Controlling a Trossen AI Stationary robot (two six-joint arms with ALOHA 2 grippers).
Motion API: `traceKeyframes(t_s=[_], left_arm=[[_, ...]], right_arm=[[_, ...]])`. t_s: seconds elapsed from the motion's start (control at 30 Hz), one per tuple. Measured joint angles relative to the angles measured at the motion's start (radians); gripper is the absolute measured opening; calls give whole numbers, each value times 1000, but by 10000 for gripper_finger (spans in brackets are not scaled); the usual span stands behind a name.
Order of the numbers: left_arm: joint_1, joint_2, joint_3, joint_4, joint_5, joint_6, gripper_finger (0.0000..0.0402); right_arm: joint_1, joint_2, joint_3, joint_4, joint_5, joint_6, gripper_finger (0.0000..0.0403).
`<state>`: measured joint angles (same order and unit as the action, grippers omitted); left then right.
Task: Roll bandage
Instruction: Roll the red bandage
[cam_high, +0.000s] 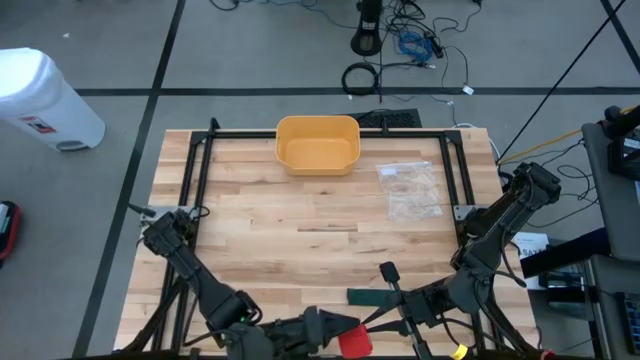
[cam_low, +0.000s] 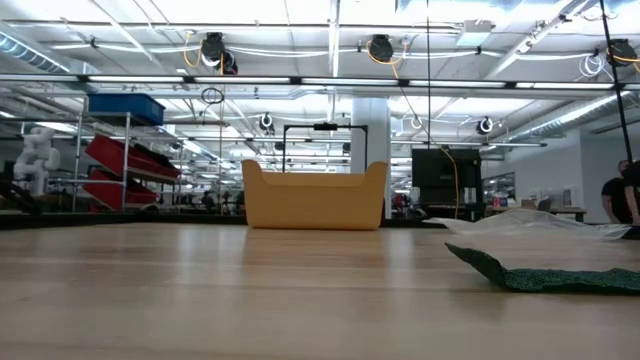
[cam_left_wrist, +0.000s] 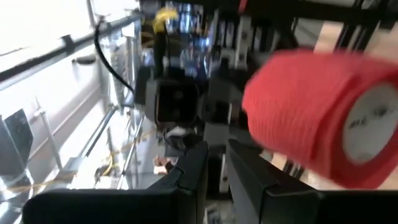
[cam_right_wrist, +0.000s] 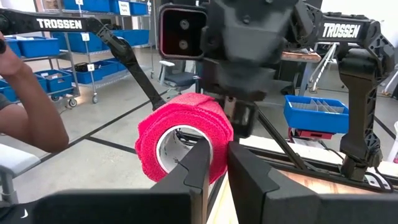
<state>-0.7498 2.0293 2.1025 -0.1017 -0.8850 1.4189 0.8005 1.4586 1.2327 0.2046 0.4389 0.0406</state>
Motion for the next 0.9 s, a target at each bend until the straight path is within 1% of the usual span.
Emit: traceKeyframes(t_s=[0.13, 0.23, 0.47, 0.73, 0.8, 0.9], left_arm=[[-4, 0, 0, 2, 90, -6, 66], [4, 0, 0, -18, 139, -42, 66], [24, 0, 0, -69, 151, -75, 66], [10, 0, 0, -76, 93, -96, 66], [3, 0, 0, -76, 52, -98, 66], [-9, 0, 0, -76, -47, -97, 66]], right_arm=[[0, 0, 0, 0, 0, 0, 41], [0, 0, 0, 0, 0, 0, 41], [0, 0, 0, -6, 1, 0, 41], [0, 0, 0, -7, 1, 0, 41], [0, 0, 0, -7, 0, 0, 41], [0, 0, 0, -14, 0, 0, 41]])
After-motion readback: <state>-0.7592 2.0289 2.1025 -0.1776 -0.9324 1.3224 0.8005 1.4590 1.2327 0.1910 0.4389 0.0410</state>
